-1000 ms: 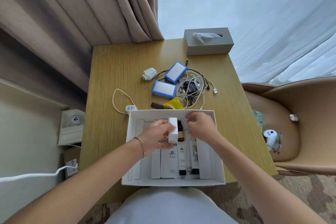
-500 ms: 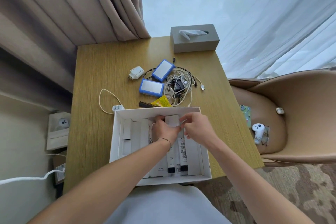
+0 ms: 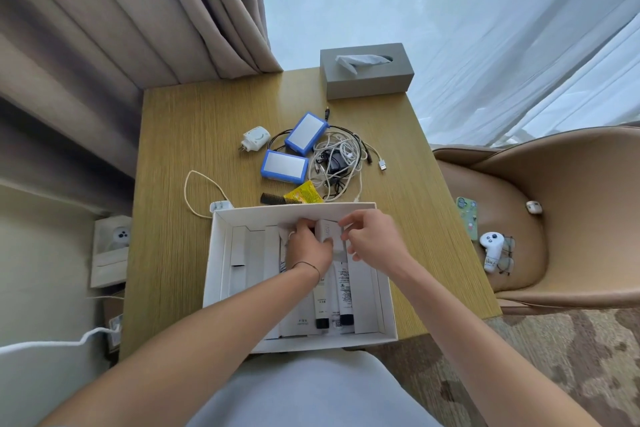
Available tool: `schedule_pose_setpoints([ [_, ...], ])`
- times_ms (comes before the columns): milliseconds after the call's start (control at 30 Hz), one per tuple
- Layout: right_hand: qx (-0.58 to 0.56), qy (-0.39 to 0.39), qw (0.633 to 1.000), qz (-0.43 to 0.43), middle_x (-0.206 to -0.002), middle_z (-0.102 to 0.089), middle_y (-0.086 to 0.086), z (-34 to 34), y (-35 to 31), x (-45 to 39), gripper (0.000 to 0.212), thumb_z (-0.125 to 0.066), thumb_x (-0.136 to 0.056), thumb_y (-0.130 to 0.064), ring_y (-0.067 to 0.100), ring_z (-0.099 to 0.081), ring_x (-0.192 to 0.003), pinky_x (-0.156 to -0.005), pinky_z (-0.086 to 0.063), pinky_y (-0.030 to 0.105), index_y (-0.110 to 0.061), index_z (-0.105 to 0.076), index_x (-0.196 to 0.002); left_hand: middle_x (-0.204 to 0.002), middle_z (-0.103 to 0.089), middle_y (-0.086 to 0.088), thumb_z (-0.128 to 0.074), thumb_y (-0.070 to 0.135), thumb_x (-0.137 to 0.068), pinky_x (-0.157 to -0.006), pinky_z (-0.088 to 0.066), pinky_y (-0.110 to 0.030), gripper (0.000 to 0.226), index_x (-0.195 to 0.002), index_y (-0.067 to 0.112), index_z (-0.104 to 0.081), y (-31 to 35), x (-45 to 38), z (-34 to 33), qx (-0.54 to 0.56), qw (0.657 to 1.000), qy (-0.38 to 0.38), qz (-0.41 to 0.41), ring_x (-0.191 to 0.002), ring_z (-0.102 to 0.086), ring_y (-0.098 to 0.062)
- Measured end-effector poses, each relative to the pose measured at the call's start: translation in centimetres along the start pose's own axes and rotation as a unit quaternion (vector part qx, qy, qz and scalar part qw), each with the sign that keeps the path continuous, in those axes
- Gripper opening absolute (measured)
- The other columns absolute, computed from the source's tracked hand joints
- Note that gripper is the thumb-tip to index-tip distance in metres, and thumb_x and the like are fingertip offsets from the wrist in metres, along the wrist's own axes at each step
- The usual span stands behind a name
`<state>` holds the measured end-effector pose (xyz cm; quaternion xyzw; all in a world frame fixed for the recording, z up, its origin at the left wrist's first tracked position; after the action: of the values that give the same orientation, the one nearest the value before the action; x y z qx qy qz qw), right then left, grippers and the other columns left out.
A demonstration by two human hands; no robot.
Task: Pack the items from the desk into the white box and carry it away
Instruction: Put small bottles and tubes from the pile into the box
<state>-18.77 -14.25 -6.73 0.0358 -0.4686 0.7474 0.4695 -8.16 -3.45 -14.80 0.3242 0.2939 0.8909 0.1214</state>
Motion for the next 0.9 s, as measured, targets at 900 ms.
schedule_pose_setpoints([
  [900,0.039,0.060,0.989,0.128,-0.092,-0.077,-0.006,2.5,-10.1,-3.1,0.031,-0.054,-0.087,-0.009,0.013,-0.070,-0.079,-0.075,-0.059,0.034,-0.023,-0.076,-0.103,-0.090,-0.066,0.009,-0.058,0.017,-0.088,-0.071,-0.055,-0.034,0.017,-0.098,0.026,-0.067,9.0,2.2,14.3,-0.072,0.939,0.039,-0.335,-0.082,-0.063,-0.008],
])
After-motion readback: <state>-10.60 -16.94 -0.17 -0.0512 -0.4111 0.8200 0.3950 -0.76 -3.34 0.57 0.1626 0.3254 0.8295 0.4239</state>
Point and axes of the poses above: each hand's wrist, its own x-axis away from the middle knuckle, its own z-axis out of the back of the hand, y = z × x, the point moved 8 cm from there along -x, towards the middle knuckle
